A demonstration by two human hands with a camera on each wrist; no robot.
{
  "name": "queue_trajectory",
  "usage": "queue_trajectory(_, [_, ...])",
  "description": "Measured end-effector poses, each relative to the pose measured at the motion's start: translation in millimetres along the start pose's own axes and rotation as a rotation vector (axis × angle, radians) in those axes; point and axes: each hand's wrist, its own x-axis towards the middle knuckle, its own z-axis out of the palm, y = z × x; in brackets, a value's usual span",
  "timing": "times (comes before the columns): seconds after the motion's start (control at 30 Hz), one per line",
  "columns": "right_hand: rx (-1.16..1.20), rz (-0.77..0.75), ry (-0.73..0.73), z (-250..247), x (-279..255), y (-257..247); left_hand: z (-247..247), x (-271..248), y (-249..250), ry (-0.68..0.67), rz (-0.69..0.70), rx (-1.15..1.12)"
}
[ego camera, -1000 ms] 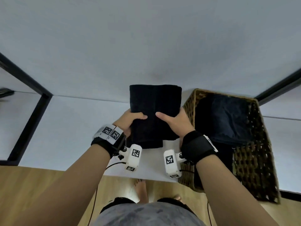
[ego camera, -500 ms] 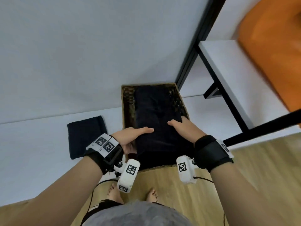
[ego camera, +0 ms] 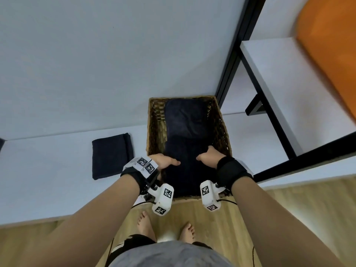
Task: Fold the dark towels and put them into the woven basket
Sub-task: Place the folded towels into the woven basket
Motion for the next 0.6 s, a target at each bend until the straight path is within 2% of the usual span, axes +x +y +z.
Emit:
queue_trajectory(0.17, [-0.113,0.005,-0.005,6,4,14,4,17,-2,0.115,-0.019,0.192])
queue_trajectory(0.23, [-0.173,0.013,0.059,6,3,14,3,18,1,0.218,-0.015,0.245])
queue_trajectory(0.3, [-0.212,-0.027,0.202,4,-1,8,1,19,8,0.271,0.014,0.171])
queue_trajectory(0.37, [-0.230,-0.127,0.308,2,-4,-1,1,22,17,0.285,0.071,-0.004])
queue_trajectory(0.47, [-0.308,-0.183,0.217,7,-2,-11,7,20,26,0.268,0.087,-0.152])
queue_trajectory(0.6, [-0.318,-0.077,-0.017,19,6,-3,13,22,23,0.201,0.070,-0.247])
